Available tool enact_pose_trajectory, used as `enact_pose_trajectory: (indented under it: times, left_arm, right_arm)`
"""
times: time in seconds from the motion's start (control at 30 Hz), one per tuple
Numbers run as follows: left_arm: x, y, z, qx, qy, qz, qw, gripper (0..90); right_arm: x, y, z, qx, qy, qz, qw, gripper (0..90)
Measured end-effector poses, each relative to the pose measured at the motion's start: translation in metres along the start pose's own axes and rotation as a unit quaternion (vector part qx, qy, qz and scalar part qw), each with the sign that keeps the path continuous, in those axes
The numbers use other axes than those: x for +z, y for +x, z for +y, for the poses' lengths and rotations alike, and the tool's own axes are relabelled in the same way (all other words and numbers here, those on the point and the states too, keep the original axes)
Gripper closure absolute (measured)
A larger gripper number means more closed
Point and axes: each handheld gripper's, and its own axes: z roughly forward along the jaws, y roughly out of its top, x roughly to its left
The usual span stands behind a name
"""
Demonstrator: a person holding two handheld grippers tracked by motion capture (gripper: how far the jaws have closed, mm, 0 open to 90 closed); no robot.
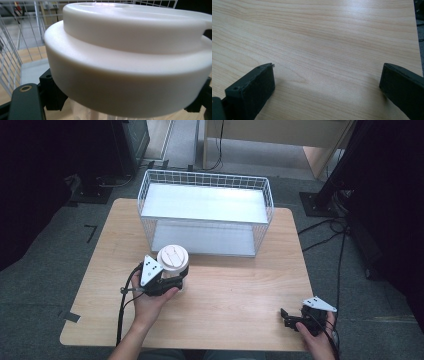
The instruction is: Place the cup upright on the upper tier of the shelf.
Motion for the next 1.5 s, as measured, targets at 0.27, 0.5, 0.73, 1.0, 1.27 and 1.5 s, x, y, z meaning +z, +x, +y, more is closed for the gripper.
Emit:
enact_pose_trajectory:
  times: [0.27,0.5,0.73,1.0,1.27,1.5]
  left_arm:
    - [-0.005,0.002,0.026,0.003,-0.022,0.011,0.9997,15.6]
    - [-0.007,0.005,0.047,0.013,-0.035,0.020,0.9991,15.7]
    - [-0.008,0.006,0.067,0.029,-0.058,0.030,0.9974,15.8]
    - [-0.010,0.006,0.087,0.036,-0.094,0.047,0.9938,15.8]
    - [-0.008,0.002,0.110,0.047,-0.112,0.053,0.9912,15.8]
    - [0.001,0.000,0.129,0.050,-0.124,0.048,0.9899,15.9]
  right_arm:
    - [0.000,-0.001,0.000,0.003,-0.002,-0.004,1.0000,0.0]
    - [0.000,-0.001,0.000,0.001,-0.003,-0.004,1.0000,0.0]
    - [0.000,-0.001,0.000,0.003,-0.002,-0.004,1.0000,0.0]
    - [0.000,-0.001,0.000,0.004,-0.002,-0.005,1.0000,0.0]
    - [0.000,-0.001,0.000,0.004,-0.002,-0.005,1.0000,0.0]
    - [0.000,-0.001,0.000,0.003,-0.003,-0.004,1.0000,0.0]
